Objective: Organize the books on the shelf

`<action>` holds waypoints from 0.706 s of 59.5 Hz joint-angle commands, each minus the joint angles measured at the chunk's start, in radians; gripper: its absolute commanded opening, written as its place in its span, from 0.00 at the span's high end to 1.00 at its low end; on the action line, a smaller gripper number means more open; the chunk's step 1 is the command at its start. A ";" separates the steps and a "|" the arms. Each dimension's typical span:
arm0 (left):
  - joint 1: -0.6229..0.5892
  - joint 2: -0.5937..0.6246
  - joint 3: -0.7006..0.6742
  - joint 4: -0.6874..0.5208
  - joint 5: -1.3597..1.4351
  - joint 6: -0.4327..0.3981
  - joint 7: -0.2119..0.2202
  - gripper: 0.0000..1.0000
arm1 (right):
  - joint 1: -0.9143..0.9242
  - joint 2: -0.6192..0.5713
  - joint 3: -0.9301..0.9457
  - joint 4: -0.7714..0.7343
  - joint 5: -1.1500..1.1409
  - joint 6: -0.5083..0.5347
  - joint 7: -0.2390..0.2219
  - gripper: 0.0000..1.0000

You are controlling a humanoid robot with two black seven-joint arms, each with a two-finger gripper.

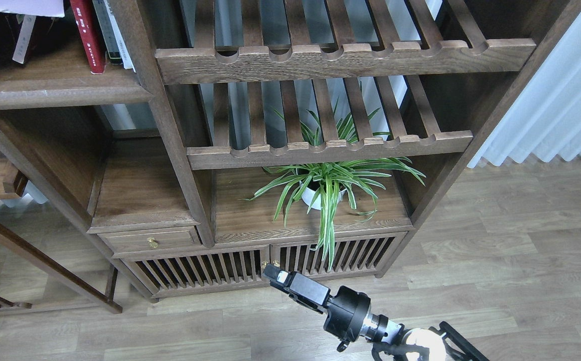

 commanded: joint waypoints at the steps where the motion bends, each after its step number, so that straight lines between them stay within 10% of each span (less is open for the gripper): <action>1: -0.047 -0.040 0.024 0.057 0.001 0.000 -0.002 0.96 | -0.002 0.000 0.001 0.004 0.000 0.000 0.000 0.01; 6: -0.050 -0.068 0.027 0.076 0.001 0.000 -0.008 0.92 | -0.002 0.000 0.003 0.005 0.000 0.000 0.000 0.01; 14: -0.030 -0.131 0.015 0.073 -0.008 0.000 -0.031 0.45 | -0.002 0.000 0.003 0.017 0.000 0.000 0.000 0.01; 24: 0.001 -0.126 0.004 0.064 -0.042 0.000 -0.096 0.14 | -0.002 0.000 0.006 0.022 -0.001 0.000 0.000 0.01; 42: 0.145 -0.025 -0.020 -0.043 -0.179 0.000 -0.108 0.02 | 0.001 0.000 0.041 0.022 -0.001 0.000 0.000 0.01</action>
